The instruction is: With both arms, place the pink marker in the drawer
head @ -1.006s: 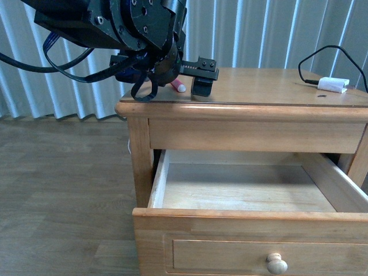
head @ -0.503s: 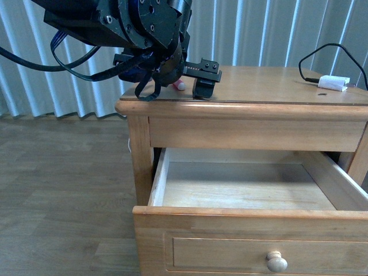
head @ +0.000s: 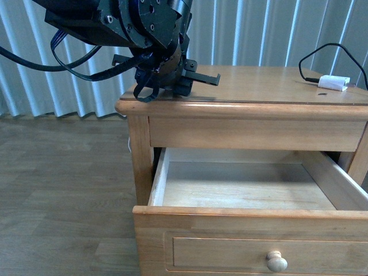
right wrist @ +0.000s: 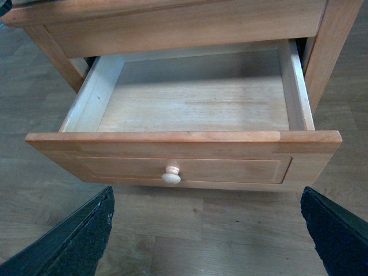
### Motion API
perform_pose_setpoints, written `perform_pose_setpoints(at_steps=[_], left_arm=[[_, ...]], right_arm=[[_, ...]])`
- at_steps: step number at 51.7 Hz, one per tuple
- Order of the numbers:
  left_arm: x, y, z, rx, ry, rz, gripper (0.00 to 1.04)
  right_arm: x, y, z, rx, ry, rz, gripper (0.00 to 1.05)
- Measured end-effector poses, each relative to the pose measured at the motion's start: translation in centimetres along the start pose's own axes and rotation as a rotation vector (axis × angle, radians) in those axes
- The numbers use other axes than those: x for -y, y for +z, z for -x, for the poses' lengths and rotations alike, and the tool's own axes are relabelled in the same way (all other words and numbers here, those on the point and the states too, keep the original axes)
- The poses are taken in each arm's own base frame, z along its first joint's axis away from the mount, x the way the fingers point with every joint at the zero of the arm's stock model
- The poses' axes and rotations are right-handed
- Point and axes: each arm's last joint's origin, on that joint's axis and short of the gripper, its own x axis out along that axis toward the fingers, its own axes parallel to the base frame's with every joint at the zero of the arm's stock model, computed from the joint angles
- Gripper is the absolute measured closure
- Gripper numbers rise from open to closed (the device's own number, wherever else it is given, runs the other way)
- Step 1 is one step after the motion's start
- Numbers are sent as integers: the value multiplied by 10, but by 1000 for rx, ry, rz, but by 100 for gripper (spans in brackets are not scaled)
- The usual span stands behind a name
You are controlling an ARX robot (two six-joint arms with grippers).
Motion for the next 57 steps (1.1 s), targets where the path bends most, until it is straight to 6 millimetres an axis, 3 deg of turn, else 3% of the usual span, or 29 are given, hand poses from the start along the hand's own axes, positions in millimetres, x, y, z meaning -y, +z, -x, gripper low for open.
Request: perform_pose_setpoints(at_steps=[8, 16, 30, 33, 38, 45, 57], left_arm=[[-3, -4, 6, 27, -39, -6, 90], [-7, -8, 29, 128, -194, -6, 90], [-22, 3, 111, 298, -423, -52, 90], [-23, -3, 135, 320, -504, -82, 90], [-20, -18, 153, 319, -591, -128, 90], [-12, -42, 160, 282, -648, -191, 90], [3, -70, 141, 198, -624, -254, 90]], right_arm=[[0, 0, 0, 0, 0, 0, 9], [0, 0, 0, 0, 0, 0, 9], [0, 0, 0, 0, 0, 0, 9], [0, 0, 0, 0, 0, 0, 9], [0, 0, 0, 0, 0, 0, 9], [0, 0, 0, 0, 0, 0, 9], [0, 0, 0, 0, 0, 0, 9]])
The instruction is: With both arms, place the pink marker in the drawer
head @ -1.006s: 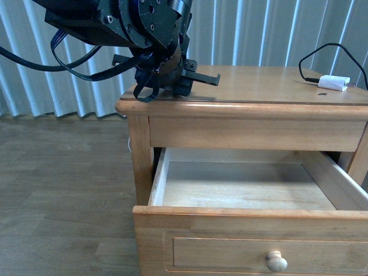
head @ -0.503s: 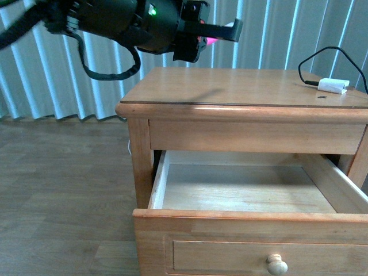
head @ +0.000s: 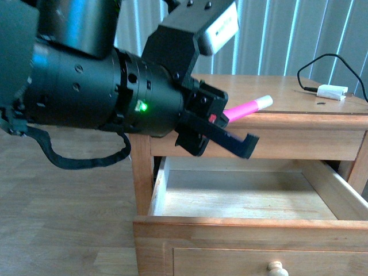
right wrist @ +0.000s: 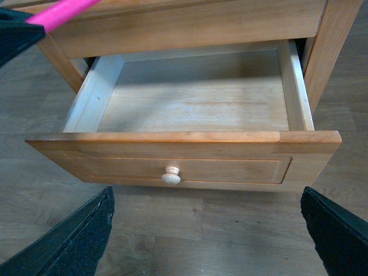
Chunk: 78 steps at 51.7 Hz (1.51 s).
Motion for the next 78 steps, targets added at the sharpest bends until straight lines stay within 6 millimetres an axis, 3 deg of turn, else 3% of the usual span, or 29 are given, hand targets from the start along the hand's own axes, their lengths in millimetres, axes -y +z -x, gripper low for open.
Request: perform_pose_setpoints(at_steps=[12, 25, 42, 50, 56, 69, 78], left_arm=[[5, -30, -35, -92, -6, 7, 90], [9, -40, -57, -122, 3, 7, 90], [10, -34, -53, -126, 99, 27, 43], [5, -20, -26, -102, 270, 61, 20], [0, -10, 7, -56, 391, 97, 4], [-10, -9, 110, 35, 605, 217, 6], [0, -17, 170, 76, 701, 291, 6]], right_arm=[[0, 0, 0, 0, 0, 0, 9], [0, 0, 0, 0, 0, 0, 9], [0, 0, 0, 0, 0, 0, 9], [0, 0, 0, 0, 0, 0, 9], [0, 0, 0, 0, 0, 0, 9], [0, 0, 0, 0, 0, 0, 9], [0, 0, 0, 0, 0, 0, 9]])
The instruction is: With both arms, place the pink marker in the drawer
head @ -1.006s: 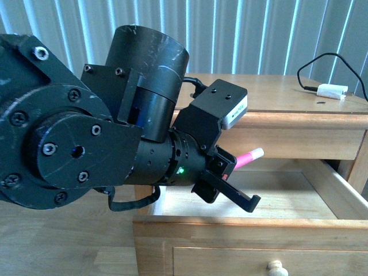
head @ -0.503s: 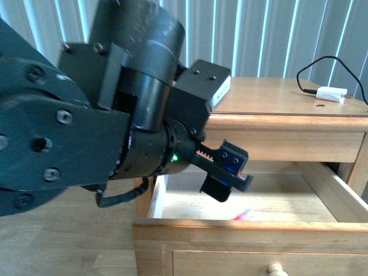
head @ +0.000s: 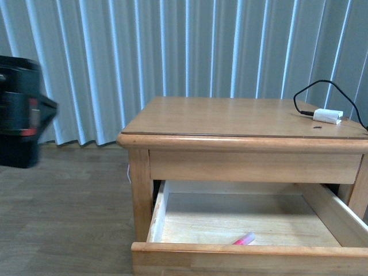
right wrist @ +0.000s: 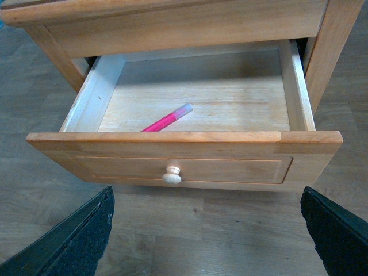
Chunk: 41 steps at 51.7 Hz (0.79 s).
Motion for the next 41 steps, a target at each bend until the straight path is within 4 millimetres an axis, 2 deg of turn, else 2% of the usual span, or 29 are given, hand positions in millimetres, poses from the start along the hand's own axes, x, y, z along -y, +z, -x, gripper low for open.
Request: perform_pose_setpoints(at_steps=[8, 14, 17, 28, 30, 33, 41], left_arm=[[-22, -17, 44, 6, 87, 100, 6], [-31, -38, 65, -9, 119, 181, 6], [-33, -46, 69, -8, 127, 212, 6], [-34, -47, 69, -2, 130, 254, 6], [-34, -47, 70, 31, 86, 241, 11], [-37, -55, 70, 86, 15, 186, 24], [-44, -70, 73, 99, 7, 119, 51]], right_arm=[[0, 0, 0, 0, 0, 0, 9], [0, 0, 0, 0, 0, 0, 9], [0, 0, 0, 0, 0, 0, 9], [0, 0, 0, 0, 0, 0, 9], [0, 0, 0, 0, 0, 0, 9], [0, 0, 0, 0, 0, 0, 9], [0, 0, 0, 0, 0, 0, 9]])
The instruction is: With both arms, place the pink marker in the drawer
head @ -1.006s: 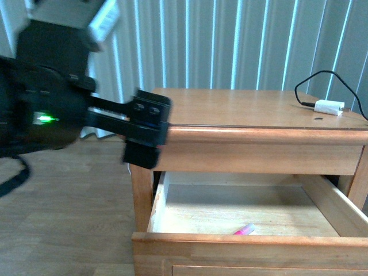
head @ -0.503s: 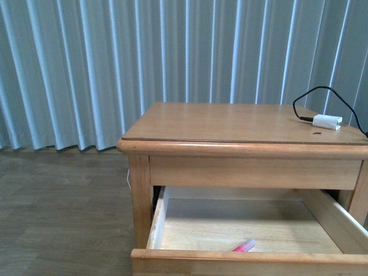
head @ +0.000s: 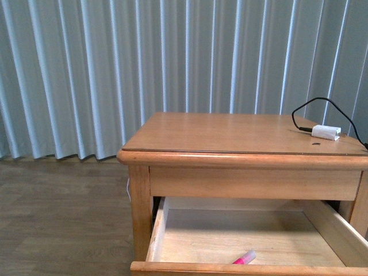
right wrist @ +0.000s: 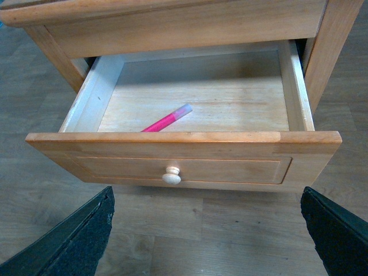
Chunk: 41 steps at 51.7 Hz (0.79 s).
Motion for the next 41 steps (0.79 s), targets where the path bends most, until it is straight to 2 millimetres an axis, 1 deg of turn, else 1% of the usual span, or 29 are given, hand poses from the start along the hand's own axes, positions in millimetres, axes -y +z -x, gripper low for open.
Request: perform_pose_setpoints(at_steps=[10, 13, 15, 19, 26, 31, 39, 41], left_arm=[[-8, -12, 4, 5, -2, -18, 86], [-13, -16, 5, 3, -26, -22, 97], [-15, -17, 6, 2, -20, -22, 101], [-19, -20, 7, 5, 13, -25, 101], [-19, -24, 8, 6, 5, -25, 101], [-20, -31, 16, -19, 6, -25, 101], [-20, -31, 19, 7, 5, -26, 101], [-20, -37, 20, 11, 5, -25, 101]], right_arm=[[0, 0, 0, 0, 0, 0, 9], [0, 0, 0, 0, 0, 0, 9], [0, 0, 0, 0, 0, 0, 9], [0, 0, 0, 0, 0, 0, 9], [0, 0, 0, 0, 0, 0, 9], [0, 0, 0, 0, 0, 0, 9], [0, 0, 0, 0, -1, 0, 9], [0, 0, 0, 0, -1, 0, 9]])
